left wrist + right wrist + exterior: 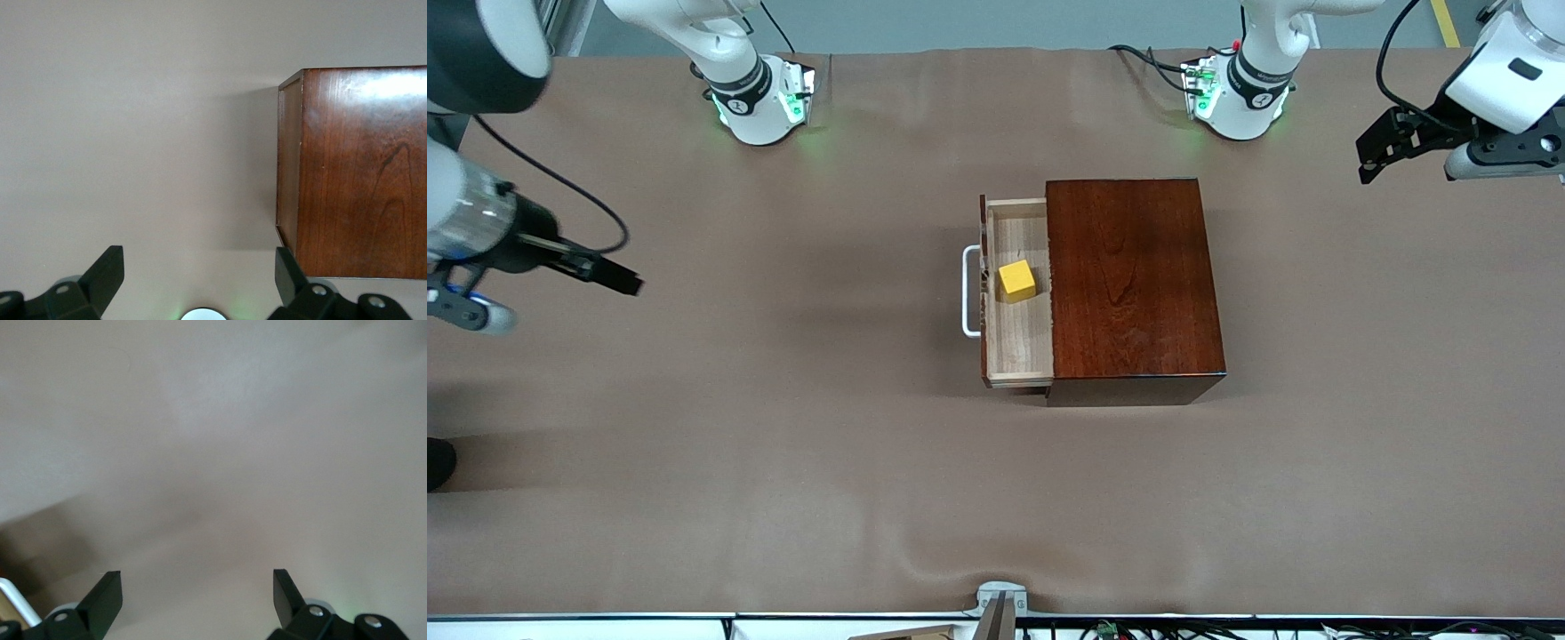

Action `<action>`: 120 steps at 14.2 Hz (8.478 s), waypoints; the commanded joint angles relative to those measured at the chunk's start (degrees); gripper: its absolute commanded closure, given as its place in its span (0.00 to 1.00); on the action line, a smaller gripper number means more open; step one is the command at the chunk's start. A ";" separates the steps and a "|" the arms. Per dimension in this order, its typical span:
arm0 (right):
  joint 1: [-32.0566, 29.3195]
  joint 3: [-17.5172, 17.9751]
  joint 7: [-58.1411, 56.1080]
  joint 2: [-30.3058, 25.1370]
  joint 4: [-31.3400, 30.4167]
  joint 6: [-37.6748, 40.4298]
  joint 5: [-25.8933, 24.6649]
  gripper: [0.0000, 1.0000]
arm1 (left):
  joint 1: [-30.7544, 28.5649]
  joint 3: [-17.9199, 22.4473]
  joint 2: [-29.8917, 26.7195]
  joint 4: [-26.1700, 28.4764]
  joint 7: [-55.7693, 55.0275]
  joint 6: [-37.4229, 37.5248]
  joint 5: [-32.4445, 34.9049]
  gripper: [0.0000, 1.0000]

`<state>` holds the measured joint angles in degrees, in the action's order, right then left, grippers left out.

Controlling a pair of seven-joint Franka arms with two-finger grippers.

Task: Open drawer, take yellow block, close drawer
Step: 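Move the right gripper over the open drawer toward the yellow cube, then lower the right gripper and close it on the yellow cube, then lift the cube out with the right gripper while the left gripper reaches the drawer, then push the drawer inward with the left gripper while the right gripper holds the cube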

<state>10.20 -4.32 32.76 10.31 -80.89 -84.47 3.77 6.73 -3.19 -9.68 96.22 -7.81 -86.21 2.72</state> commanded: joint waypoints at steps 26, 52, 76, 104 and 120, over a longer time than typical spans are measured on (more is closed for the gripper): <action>29.96 -0.42 71.21 19.57 1.78 -25.22 12.05 0.00 | -0.40 -3.40 -0.69 -0.24 1.75 0.78 -0.26 0.00; 41.30 -0.51 80.71 28.01 1.17 -33.31 11.53 0.00 | -0.66 -2.61 -0.26 0.11 2.19 1.04 -0.26 0.00; 38.50 -1.04 80.79 27.05 9.51 -23.05 11.62 1.00 | -0.84 -2.08 0.18 -0.42 2.36 0.69 -0.26 0.00; 2.03 -1.04 11.48 16.50 1.00 -7.46 6.09 1.00 | 11.35 -24.24 30.05 -22.39 -40.31 -14.20 0.26 0.00; -15.12 -1.04 -30.80 16.94 -15.86 -22.90 0.20 1.00 | 48.73 3.19 52.56 -30.74 -101.31 -39.47 0.09 0.00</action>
<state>-2.90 -6.58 5.84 28.81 -92.17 -103.16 5.76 54.27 -1.09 40.87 67.52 -102.65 -125.49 2.02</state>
